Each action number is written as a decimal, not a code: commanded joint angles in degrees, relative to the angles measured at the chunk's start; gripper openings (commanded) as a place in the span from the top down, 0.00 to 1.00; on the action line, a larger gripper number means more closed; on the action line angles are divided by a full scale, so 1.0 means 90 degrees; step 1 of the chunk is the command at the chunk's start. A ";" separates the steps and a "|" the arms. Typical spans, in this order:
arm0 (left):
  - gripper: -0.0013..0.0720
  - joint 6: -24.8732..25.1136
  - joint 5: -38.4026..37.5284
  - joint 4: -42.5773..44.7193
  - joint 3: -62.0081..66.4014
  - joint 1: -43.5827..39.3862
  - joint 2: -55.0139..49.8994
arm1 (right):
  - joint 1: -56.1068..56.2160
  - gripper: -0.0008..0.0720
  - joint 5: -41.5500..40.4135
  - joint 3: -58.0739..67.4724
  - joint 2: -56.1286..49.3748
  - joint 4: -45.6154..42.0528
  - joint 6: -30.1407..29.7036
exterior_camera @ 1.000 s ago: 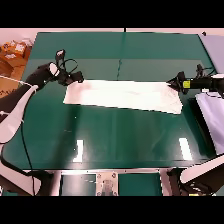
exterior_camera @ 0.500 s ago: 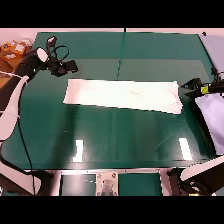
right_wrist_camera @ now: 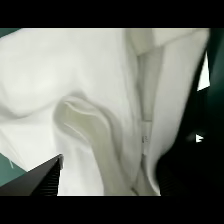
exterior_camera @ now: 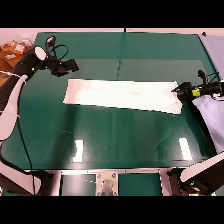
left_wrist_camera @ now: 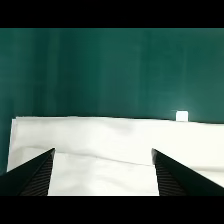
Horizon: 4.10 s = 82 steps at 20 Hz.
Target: Fold the shirts.
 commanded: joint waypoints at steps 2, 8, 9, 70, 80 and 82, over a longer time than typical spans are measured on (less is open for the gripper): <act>0.09 0.0005 -0.0148 -0.0107 0.0005 -0.0002 0.0000 | 0.0364 0.08 0.0170 0.0000 -0.0032 0.0214 -0.0233; 0.96 0.0789 -0.0430 -0.0857 0.0005 -0.0007 0.0000 | 0.0474 0.96 0.0175 0.0289 -0.0029 0.0214 -0.0032; 0.96 0.0940 -0.0423 -0.1239 0.0005 -0.0041 -0.0005 | 0.0476 0.96 0.0265 0.0442 -0.0022 0.0216 0.0066; 0.96 0.2057 -0.4136 -0.2273 0.2722 0.1717 -0.0709 | 0.3529 0.19 -0.0619 0.1110 0.0430 -0.0789 0.2907; 0.96 0.2059 -0.4022 -0.2084 0.2722 0.1717 -0.0709 | 0.4818 0.28 -0.2815 -0.0100 0.0078 0.1681 0.2055; 0.96 0.2055 -0.3963 -0.1778 0.2722 0.1717 -0.0709 | 0.4813 0.96 -0.2715 0.0274 0.0083 0.1868 0.2047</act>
